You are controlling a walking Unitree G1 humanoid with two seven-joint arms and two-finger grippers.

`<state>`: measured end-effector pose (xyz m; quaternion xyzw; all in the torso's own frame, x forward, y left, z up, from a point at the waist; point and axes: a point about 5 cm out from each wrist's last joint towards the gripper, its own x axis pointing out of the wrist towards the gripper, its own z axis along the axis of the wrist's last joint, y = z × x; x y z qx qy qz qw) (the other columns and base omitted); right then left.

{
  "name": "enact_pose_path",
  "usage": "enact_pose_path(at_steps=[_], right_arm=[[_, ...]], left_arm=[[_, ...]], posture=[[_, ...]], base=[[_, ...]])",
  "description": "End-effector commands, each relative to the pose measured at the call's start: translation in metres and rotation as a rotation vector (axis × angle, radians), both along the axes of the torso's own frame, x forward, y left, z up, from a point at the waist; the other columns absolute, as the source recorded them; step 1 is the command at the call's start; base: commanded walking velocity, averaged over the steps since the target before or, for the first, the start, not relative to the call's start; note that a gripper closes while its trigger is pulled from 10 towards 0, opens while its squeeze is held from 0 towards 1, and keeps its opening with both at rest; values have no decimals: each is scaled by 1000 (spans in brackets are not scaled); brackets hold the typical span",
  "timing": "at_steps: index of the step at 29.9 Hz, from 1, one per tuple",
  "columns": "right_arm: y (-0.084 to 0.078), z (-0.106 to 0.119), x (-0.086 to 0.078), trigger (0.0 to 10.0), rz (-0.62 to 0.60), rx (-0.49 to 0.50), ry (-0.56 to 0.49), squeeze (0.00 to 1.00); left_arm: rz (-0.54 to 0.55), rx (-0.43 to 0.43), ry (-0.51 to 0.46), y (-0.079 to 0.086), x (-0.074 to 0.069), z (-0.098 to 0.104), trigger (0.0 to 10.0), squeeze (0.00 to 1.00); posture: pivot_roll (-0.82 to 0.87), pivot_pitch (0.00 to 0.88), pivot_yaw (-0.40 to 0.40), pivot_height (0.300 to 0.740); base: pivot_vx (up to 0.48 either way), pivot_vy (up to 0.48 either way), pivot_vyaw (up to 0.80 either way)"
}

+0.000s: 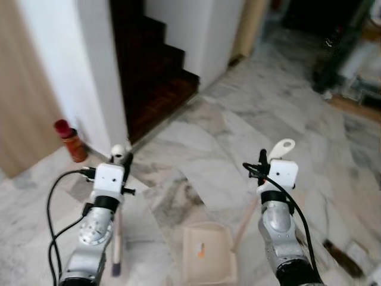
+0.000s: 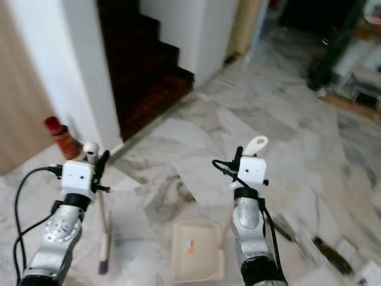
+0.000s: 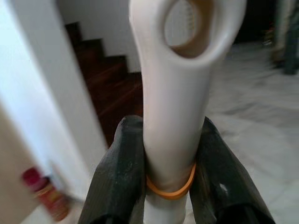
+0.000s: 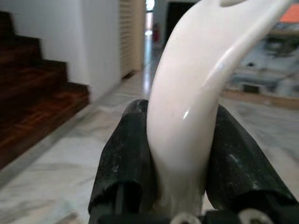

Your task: Sweep floor

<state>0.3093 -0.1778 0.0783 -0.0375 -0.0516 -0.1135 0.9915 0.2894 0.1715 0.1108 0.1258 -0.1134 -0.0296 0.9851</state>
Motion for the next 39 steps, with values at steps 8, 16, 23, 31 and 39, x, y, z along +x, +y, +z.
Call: enact_pose_path(at_steps=[8, 16, 23, 31, 39], right_arm=[[5, 10, 5, 10000, 17, -14, -49, 0], [5, 10, 5, 10000, 15, -13, -49, 0], [5, 19, 13, 10000, 14, -20, -68, 0], [5, 22, 13, 10000, 6, -15, -85, 0], [10, 27, 16, 10000, 5, 1, -101, 0]], left_arm=[[-6, -4, -41, 2, 2, 8, 10000, 0], [-14, 9, -39, 1, 3, 7, 10000, 0], [-8, -5, -46, 0, 6, 9, 10000, 0], [-13, -4, -34, 0, 6, 6, 10000, 0], [-13, -14, -20, 2, 5, 5, 10000, 0]], posture=[[128, 2, -57, 740], [129, 0, -54, 740], [108, 7, -55, 740], [110, 24, -50, 740], [111, 31, -47, 740]], base=[[0, -78, -800], [0, 0, -800], [0, 0, -800], [0, 0, -800], [0, 0, -200]])
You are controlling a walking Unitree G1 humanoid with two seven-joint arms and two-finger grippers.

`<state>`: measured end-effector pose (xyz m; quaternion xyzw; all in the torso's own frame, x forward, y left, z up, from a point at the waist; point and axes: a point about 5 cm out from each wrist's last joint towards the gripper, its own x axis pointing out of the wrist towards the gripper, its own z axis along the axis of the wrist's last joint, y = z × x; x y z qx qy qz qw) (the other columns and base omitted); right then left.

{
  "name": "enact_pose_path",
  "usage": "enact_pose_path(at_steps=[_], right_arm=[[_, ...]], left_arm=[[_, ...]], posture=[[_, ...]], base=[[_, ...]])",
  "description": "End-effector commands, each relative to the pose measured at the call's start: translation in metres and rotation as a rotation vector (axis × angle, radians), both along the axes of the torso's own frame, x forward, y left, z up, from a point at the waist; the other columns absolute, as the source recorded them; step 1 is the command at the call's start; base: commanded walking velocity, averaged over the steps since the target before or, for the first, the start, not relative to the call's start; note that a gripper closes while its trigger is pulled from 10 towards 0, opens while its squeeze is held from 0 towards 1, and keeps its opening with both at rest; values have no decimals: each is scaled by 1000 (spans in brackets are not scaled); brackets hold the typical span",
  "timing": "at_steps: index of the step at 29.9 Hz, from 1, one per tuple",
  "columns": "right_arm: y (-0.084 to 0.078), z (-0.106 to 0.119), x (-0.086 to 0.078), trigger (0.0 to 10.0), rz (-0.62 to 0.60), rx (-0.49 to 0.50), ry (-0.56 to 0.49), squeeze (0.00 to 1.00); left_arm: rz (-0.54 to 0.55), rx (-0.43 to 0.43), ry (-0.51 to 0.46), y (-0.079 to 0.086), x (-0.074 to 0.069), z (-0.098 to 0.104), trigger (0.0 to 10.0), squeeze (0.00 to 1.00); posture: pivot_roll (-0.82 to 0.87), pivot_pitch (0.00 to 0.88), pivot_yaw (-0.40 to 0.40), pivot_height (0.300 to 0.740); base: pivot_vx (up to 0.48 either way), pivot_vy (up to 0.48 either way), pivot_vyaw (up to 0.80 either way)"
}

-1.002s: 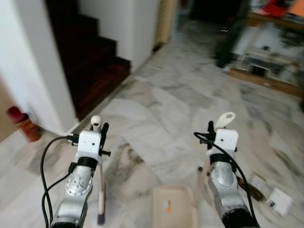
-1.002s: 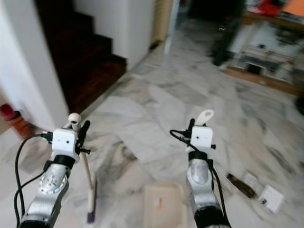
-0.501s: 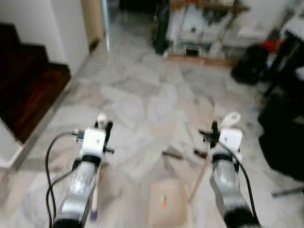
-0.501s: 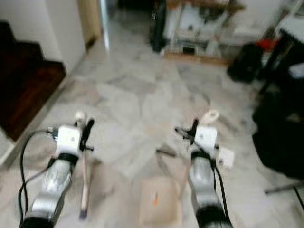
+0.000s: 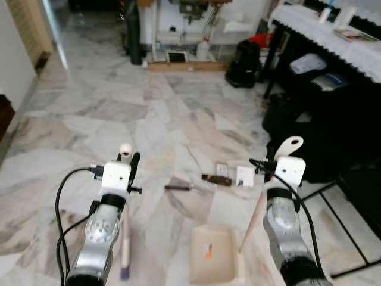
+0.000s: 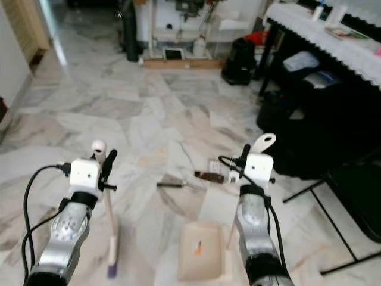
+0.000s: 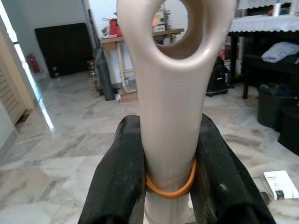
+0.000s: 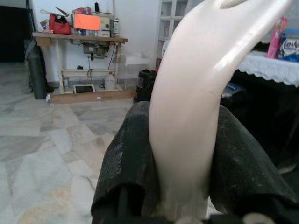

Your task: Sweep floor

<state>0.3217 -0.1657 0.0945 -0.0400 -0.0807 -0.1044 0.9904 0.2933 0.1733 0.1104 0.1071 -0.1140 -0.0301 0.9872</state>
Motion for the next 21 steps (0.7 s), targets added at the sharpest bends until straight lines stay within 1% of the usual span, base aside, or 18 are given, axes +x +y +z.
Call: enact_pose_path(at_steps=[1, 7, 13, 21], right_arm=[[-2, 10, 3, 10000, -14, 9, -43, 0], [-1, 2, -3, 10000, 0, 5, -18, 0], [-1, 1, -4, 10000, 1, 23, -15, 0], [1, -2, -4, 10000, 15, 15, 0, 0]], left_arm=[[-10, 21, -19, 1, 0, 4, 10000, 0], [-16, 20, -11, 0, 0, 4, 10000, 0], [-22, 19, -5, -1, -2, 2, 10000, 0], [-20, 17, 3, -1, -3, 0, 10000, 0]], posture=[[111, 32, -43, 740], [121, 29, -43, 740], [125, 22, -47, 740], [128, 16, -49, 740]], base=[[0, 0, 0], [0, 0, 0], [0, 0, 0], [0, 0, 0]])
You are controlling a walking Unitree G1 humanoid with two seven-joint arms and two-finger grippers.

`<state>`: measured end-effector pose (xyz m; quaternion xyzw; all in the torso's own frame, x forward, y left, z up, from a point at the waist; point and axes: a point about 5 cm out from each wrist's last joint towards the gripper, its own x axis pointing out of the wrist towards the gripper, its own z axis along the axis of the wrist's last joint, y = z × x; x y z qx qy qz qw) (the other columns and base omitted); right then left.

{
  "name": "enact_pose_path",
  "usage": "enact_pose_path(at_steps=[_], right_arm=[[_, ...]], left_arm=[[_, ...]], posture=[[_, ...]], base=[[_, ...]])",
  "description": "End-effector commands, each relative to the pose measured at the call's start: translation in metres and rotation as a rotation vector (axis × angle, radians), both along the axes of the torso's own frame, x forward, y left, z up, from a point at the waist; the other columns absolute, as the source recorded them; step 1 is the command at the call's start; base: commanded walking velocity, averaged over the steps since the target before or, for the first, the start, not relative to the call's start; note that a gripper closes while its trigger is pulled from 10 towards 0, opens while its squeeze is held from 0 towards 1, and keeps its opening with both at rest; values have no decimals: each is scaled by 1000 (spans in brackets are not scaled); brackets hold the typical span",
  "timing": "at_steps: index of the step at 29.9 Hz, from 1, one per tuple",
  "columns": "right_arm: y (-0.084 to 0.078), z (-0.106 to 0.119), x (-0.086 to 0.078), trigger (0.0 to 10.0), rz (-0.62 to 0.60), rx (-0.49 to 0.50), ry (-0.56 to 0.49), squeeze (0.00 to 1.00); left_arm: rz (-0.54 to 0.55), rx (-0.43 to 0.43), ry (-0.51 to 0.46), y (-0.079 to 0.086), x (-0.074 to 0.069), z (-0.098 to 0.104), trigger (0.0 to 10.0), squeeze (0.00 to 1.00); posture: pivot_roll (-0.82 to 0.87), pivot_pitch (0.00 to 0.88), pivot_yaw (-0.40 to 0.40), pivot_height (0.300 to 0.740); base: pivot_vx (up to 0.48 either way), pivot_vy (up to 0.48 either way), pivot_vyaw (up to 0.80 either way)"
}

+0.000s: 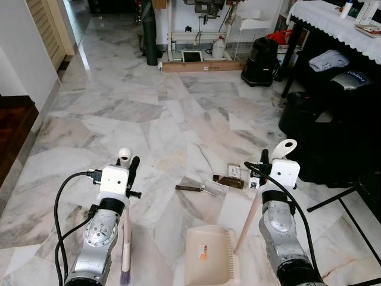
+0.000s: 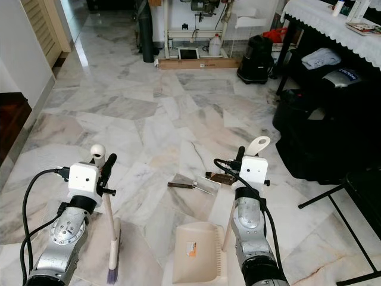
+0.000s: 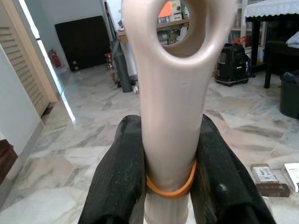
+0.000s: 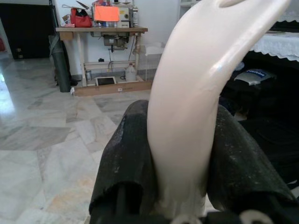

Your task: Sweep floor

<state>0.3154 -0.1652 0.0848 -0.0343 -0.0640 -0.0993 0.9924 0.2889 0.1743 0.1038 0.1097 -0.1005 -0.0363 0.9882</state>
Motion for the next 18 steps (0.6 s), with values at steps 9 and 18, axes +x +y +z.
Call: enact_pose_path(at_steps=[9, 18], right_arm=[[1, 5, 2, 10000, 4, 36, -13, 0], [2, 7, 2, 10000, 15, 14, -23, 0]], left_arm=[[-10, 2, -24, -3, 1, 7, 10000, 0], [-7, 1, -21, -2, 2, 6, 10000, 0]], posture=[[131, 16, -50, 740], [130, 7, -47, 740]], base=[[318, 0, -163], [376, 0, -258]])
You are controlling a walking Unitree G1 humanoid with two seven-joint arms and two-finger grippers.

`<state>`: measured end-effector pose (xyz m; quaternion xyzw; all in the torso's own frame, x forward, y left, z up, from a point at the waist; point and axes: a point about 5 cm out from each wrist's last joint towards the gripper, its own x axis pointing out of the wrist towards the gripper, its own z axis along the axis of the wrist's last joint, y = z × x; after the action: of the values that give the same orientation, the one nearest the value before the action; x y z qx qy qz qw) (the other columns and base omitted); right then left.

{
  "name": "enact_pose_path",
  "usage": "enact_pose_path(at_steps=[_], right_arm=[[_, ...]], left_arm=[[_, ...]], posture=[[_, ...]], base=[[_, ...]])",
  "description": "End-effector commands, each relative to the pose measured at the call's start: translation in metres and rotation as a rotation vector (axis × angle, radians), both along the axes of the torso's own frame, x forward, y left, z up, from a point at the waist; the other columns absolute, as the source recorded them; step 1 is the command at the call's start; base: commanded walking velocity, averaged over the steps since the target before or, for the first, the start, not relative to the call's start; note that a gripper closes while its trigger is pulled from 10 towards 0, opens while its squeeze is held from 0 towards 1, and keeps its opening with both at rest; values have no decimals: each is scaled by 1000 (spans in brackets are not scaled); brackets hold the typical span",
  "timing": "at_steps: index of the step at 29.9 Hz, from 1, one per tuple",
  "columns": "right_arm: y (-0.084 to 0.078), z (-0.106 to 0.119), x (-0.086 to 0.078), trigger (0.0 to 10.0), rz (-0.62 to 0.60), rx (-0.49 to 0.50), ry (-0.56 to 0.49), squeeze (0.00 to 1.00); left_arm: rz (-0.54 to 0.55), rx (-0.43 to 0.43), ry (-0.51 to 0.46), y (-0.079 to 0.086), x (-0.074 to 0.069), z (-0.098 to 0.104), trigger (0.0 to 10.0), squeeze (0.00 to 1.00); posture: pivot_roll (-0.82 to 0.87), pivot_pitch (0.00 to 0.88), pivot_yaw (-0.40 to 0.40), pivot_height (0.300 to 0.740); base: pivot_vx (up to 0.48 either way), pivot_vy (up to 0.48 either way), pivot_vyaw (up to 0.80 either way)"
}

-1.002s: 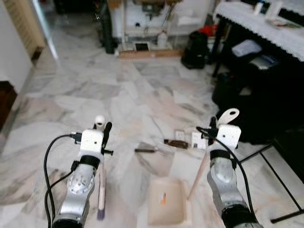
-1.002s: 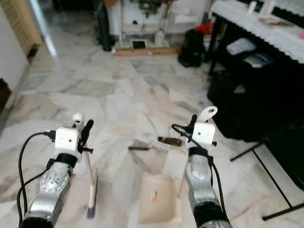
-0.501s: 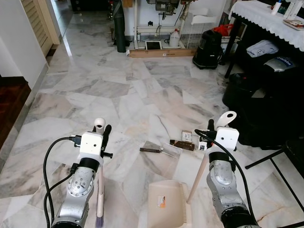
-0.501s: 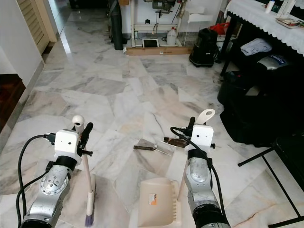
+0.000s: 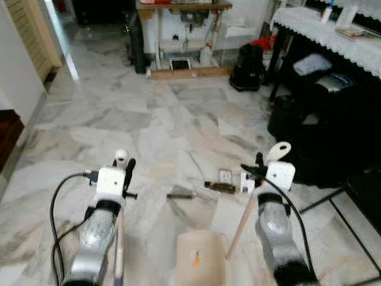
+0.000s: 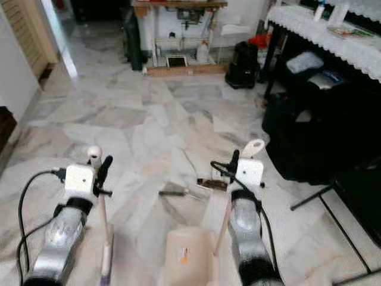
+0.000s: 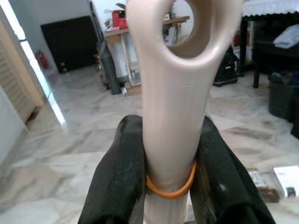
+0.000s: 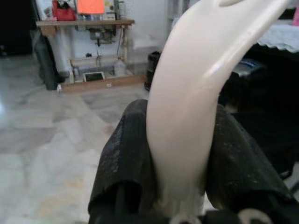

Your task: Sweep floor

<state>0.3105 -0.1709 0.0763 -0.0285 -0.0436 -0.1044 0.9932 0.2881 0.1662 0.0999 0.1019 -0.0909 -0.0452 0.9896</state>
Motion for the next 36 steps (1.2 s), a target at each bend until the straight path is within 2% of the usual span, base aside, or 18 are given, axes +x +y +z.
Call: enact_pose_path(at_steps=[1, 8, 13, 26, 36], right_arm=[[8, 15, 7, 10000, 26, -1, -62, 0], [9, 14, 8, 10000, 27, 8, -55, 0], [7, 14, 7, 10000, 27, 7, -54, 0], [7, 13, 6, 10000, 29, -2, -57, 0], [7, 15, 6, 10000, 41, -43, -62, 0]], left_arm=[[10, 13, -43, 6, 3, 10, 10000, 0], [13, 15, -51, 7, 3, 12, 10000, 0], [30, 18, -84, 9, 3, 19, 10000, 0], [47, 15, -117, 8, 5, 25, 10000, 0], [84, 21, -146, 14, 6, 32, 10000, 0]], posture=[[129, 5, -47, 740], [129, 0, -47, 740], [129, 0, -46, 740], [126, 4, -50, 740], [125, 13, -50, 740]], base=[[379, 0, 0], [377, 0, 0], [379, 0, -649], [372, 0, 0], [368, 0, 43]])
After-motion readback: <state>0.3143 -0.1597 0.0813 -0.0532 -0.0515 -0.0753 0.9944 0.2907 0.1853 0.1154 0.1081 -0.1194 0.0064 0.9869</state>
